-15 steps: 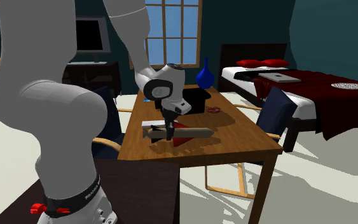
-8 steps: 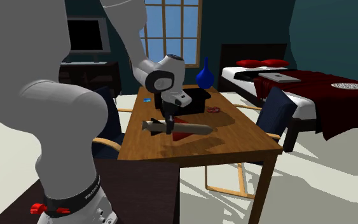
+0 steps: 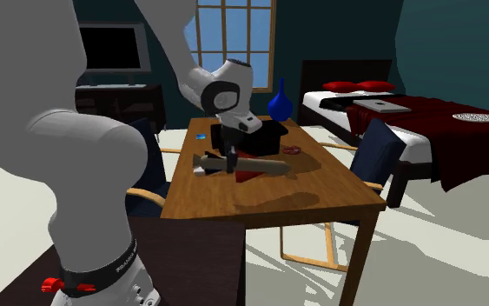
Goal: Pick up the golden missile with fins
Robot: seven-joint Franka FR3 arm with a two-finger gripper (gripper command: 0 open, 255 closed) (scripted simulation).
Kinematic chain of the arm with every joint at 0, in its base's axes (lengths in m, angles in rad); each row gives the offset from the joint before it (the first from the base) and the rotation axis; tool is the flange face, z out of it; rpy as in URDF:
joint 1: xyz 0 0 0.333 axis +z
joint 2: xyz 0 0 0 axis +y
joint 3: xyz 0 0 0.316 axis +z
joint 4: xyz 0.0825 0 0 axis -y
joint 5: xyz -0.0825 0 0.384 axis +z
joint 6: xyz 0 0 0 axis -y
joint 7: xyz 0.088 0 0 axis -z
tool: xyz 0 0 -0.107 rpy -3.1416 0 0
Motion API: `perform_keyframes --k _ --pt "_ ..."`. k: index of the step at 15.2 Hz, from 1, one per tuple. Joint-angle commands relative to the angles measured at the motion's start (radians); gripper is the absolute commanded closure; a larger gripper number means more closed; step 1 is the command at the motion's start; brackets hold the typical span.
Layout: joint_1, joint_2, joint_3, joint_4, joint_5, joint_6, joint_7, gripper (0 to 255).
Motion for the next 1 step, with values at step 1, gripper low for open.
perform_keyframes --k 1 --pt "-0.001 -0.010 -0.001 0.001 -0.011 -0.009 0.009 255"
